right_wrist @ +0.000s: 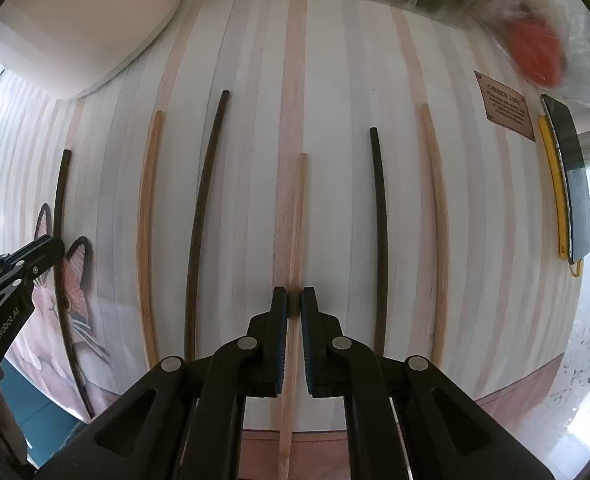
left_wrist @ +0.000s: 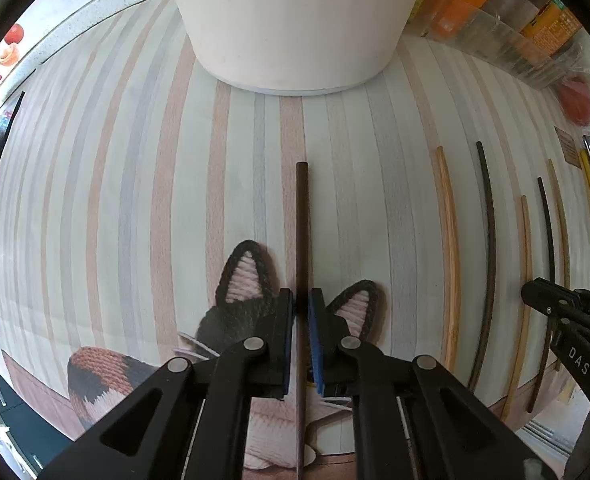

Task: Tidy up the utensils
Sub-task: 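Lift both chopsticks and carry them over the cream holder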

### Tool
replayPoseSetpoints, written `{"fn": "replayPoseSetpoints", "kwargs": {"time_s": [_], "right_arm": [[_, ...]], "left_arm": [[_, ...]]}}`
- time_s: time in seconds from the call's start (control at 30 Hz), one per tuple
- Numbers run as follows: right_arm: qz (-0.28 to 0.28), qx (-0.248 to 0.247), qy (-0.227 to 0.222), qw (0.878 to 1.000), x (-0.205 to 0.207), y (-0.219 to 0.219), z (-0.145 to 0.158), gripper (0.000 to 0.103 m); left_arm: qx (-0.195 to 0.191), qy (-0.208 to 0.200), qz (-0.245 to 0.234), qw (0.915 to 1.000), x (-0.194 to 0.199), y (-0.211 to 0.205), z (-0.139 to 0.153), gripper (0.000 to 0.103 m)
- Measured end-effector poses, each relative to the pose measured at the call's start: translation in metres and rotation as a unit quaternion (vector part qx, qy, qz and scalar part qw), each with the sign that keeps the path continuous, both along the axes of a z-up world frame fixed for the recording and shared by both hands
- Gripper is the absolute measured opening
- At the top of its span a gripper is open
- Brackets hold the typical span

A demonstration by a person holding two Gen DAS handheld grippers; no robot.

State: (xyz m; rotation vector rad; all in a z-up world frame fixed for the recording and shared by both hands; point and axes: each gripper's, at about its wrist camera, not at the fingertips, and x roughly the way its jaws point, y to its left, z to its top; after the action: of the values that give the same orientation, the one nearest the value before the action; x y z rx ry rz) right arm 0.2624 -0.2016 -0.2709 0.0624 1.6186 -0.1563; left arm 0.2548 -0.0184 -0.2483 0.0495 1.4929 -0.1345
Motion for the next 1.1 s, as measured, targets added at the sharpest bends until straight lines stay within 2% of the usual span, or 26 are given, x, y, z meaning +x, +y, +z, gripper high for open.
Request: {"fn": "replayPoseSetpoints", "kwargs": {"time_s": [0.33,0.43,0.6,0.7,0.8,0.87,1.1], "right_arm": [[-0.001,0.000,0.005,1.000,-0.001,-0.002,-0.001,0.008],[0.002,-0.002,0.005,1.000,-0.001,-0.003,-0.002,0.009],[0.016,-0.010,-0.017,1.000,-0.008,0.004,-0.002,0.008],[0.004,0.005,-0.032,0.999,-0.014,0.000,0.000,0.007],[-0.019,0.033,-0.051,0.998,-0.018,-0.009,0.006,0.007],[-0.027,0.044,-0.081,0.995,-0.020,-0.013,0.019,0.007],[-0.020,0.063,-0.160,0.985,-0.025,-0.017,0.065,0.006]], "left_arm": [[0.011,0.001,-0.008,0.9999,0.001,-0.006,0.000,0.007],[0.024,0.000,-0.027,0.9993,0.001,-0.013,0.000,0.005],[0.045,-0.011,-0.064,0.9969,-0.003,-0.025,0.000,0.004],[0.029,-0.009,-0.050,0.9983,-0.002,-0.020,0.003,0.003],[0.020,-0.027,-0.036,0.9988,-0.002,-0.010,0.018,0.003],[0.013,-0.045,-0.032,0.9984,-0.002,-0.006,0.033,0.003],[-0.009,-0.110,-0.027,0.9936,-0.004,0.004,0.088,0.003]]}}
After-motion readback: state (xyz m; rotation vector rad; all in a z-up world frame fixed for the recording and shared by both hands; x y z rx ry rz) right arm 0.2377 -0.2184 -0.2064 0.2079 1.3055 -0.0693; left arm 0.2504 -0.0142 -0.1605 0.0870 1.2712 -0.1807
